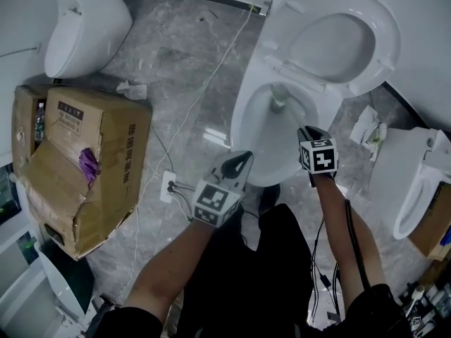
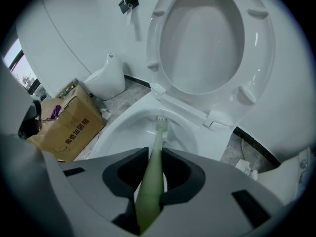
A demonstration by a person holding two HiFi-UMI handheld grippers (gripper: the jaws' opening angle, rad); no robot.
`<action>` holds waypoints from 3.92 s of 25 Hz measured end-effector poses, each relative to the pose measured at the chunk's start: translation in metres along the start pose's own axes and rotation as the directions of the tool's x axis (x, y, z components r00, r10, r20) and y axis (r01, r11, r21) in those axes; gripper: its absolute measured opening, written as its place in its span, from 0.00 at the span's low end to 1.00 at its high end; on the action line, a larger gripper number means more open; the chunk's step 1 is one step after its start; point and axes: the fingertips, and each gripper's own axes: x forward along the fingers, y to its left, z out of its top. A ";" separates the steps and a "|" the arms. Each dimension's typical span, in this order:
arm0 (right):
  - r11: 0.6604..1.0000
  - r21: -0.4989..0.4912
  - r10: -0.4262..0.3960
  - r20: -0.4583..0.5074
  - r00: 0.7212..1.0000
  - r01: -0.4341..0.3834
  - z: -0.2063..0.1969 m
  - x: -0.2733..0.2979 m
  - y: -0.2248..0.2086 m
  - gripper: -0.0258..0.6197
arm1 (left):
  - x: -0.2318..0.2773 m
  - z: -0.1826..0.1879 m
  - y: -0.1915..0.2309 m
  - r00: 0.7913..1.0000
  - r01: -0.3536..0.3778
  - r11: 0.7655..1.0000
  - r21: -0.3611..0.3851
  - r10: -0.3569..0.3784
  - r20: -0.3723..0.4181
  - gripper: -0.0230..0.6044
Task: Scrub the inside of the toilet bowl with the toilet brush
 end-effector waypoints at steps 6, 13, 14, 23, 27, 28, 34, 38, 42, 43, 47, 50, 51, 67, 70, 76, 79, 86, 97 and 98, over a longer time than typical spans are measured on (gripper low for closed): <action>0.998 0.039 -0.049 0.002 0.999 0.049 -0.011 -0.008 -0.019 0.18 | 0.001 -0.004 -0.007 1.000 0.011 1.000 0.004 -0.011 -0.004 0.05; 0.995 0.067 -0.073 0.005 0.997 0.072 -0.023 -0.018 -0.034 0.18 | 0.005 -0.004 -0.019 1.000 0.016 1.000 0.013 -0.016 -0.004 0.05; 0.995 0.069 -0.074 0.006 0.997 0.074 -0.025 -0.019 -0.036 0.18 | 0.005 -0.005 -0.021 1.000 0.018 1.000 0.015 -0.018 -0.006 0.05; 0.992 0.083 -0.093 -0.004 0.996 0.093 -0.044 -0.029 -0.047 0.18 | 0.003 -0.013 -0.036 1.000 0.021 1.000 0.017 -0.020 -0.015 0.05; 0.991 0.087 -0.099 -0.010 0.995 0.099 -0.053 -0.033 -0.049 0.18 | 0.002 -0.017 -0.041 1.000 0.021 1.000 0.021 -0.021 -0.014 0.05; 0.991 0.089 -0.100 -0.010 0.995 0.101 -0.055 -0.034 -0.050 0.18 | 0.002 -0.019 -0.043 1.000 0.025 0.999 0.023 -0.025 -0.016 0.05; 0.989 0.094 -0.111 -0.023 0.994 0.112 -0.070 -0.044 -0.048 0.18 | -0.006 -0.022 -0.050 1.000 0.014 1.000 0.025 -0.014 -0.012 0.05; 0.988 0.098 -0.115 -0.029 0.993 0.117 -0.082 -0.050 -0.048 0.18 | -0.011 -0.027 -0.056 1.000 0.016 0.999 0.032 -0.016 -0.010 0.05; 0.987 0.101 -0.118 -0.035 0.992 0.121 -0.094 -0.056 -0.046 0.18 | -0.018 -0.030 -0.062 1.000 0.005 1.000 0.029 -0.004 -0.007 0.05; 0.988 0.099 -0.118 -0.036 0.992 0.121 -0.096 -0.058 -0.046 0.18 | -0.019 -0.031 -0.063 1.000 0.002 1.000 0.028 -0.002 -0.006 0.05; 0.989 0.090 -0.115 -0.040 0.993 0.118 -0.102 -0.063 -0.044 0.18 | -0.025 -0.027 -0.066 1.000 -0.020 1.000 0.022 0.020 0.003 0.05; 0.990 0.090 -0.108 -0.037 0.993 0.111 -0.107 -0.067 -0.041 0.18 | -0.030 -0.029 -0.070 1.000 -0.027 0.999 0.023 0.027 0.008 0.05; 0.990 0.088 -0.105 -0.037 0.994 0.108 -0.109 -0.068 -0.039 0.18 | -0.032 -0.030 -0.071 1.000 -0.028 0.999 0.024 0.027 0.009 0.05; 1.000 0.007 0.009 -0.047 0.999 -0.008 -0.122 -0.097 0.014 0.18 | -0.074 -0.020 -0.087 0.995 -0.092 0.996 0.014 0.091 0.043 0.05; 0.998 -0.043 0.045 -0.034 0.998 -0.046 -0.113 -0.110 0.027 0.18 | -0.084 -0.007 -0.093 0.992 -0.101 0.994 0.030 0.099 0.077 0.05; 0.991 -0.095 0.096 0.016 0.995 -0.094 -0.091 -0.142 0.046 0.18 | -0.109 0.026 -0.113 0.983 -0.129 0.991 0.029 0.124 0.136 0.05; 0.990 -0.087 0.120 0.054 0.991 -0.115 -0.076 -0.164 0.052 0.18 | -0.123 0.042 -0.123 0.975 -0.150 0.988 0.021 0.144 0.171 0.05; 0.977 -0.159 0.166 0.145 0.975 -0.142 -0.044 -0.218 0.071 0.18 | -0.160 0.071 -0.148 0.958 -0.182 0.983 0.035 0.169 0.233 0.05; 0.980 -0.169 0.147 0.237 0.960 -0.108 -0.017 -0.290 0.086 0.18 | -0.215 0.112 -0.156 0.933 -0.212 0.975 0.062 0.183 0.310 0.05; 0.980 -0.168 0.145 0.245 0.959 -0.105 -0.015 -0.297 0.089 0.18 | -0.219 0.115 -0.156 0.932 -0.211 0.975 0.069 0.179 0.315 0.05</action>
